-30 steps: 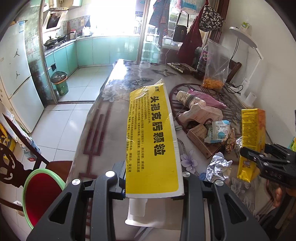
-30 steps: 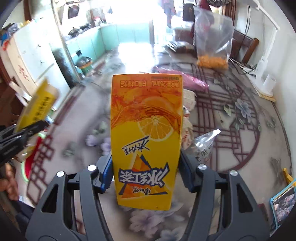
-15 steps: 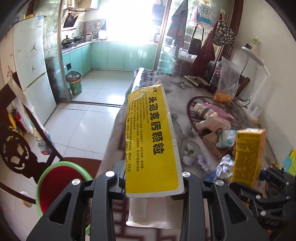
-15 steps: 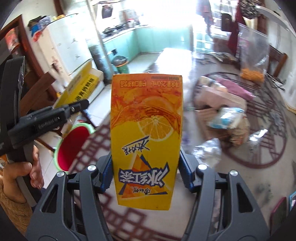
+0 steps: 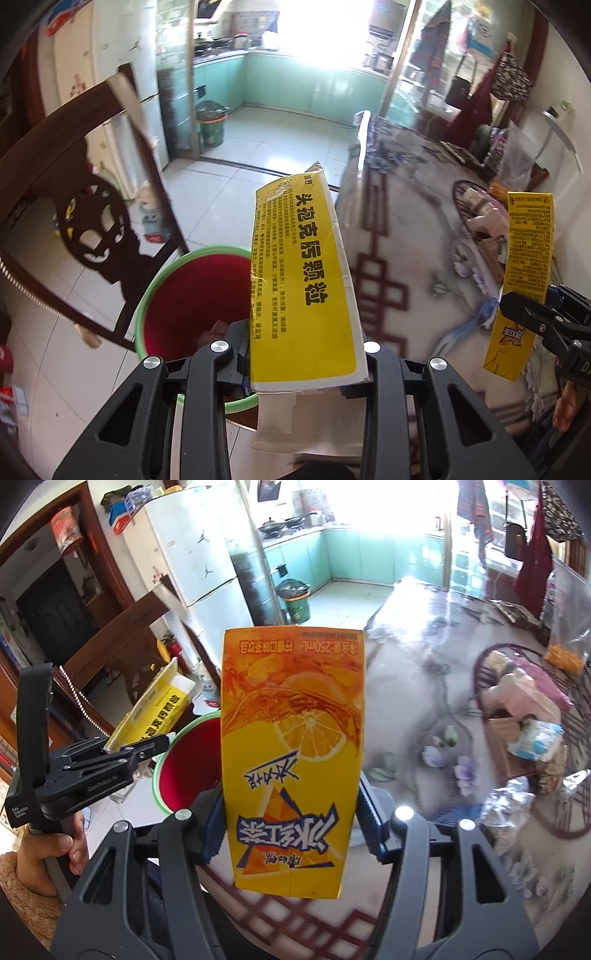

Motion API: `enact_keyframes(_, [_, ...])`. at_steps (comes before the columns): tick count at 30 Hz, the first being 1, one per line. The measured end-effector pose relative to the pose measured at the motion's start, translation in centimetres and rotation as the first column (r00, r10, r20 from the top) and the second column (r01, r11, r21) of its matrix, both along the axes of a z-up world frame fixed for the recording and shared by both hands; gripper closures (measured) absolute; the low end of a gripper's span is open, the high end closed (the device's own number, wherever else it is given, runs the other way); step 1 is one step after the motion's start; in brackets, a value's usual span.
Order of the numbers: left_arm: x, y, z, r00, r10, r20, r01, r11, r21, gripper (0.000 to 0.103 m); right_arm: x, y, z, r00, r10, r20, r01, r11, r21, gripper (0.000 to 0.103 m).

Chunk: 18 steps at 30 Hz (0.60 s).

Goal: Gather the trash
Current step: 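Carry both boxes over the red bucket and open both tools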

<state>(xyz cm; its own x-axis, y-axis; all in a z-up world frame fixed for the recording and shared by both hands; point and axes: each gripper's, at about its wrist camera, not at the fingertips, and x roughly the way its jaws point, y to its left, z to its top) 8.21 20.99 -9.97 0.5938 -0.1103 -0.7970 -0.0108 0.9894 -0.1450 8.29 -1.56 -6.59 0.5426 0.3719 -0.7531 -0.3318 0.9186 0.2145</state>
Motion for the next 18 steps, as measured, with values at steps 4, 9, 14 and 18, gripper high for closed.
enact_keyframes(4, [-0.5, 2.0, -1.0, 0.999, 0.047, -0.015, -0.048, 0.999, -0.008, 0.074, 0.2, 1.5, -0.8, 1.000, 0.016, -0.015, -0.016, 1.000, 0.001, 0.045])
enact_keyframes(9, [-0.5, 3.3, -1.7, 0.997, 0.077, -0.023, -0.077, 0.997, -0.016, 0.075, 0.7, 3.7, -1.1, 0.998, 0.056, -0.019, -0.056, 0.998, -0.026, 0.045])
enact_keyframes(14, [0.3, 4.0, -2.5, 0.996, 0.083, -0.042, -0.085, 0.995, -0.043, 0.075, 1.4, 5.4, -1.5, 0.995, 0.095, -0.024, -0.096, 0.995, -0.033, 0.045])
enact_keyframes(18, [0.5, 5.1, -2.7, 0.992, 0.120, -0.042, -0.123, 0.990, -0.067, 0.075, 2.0, 7.1, -1.9, 0.990, 0.138, -0.034, -0.139, 0.990, -0.026, 0.045])
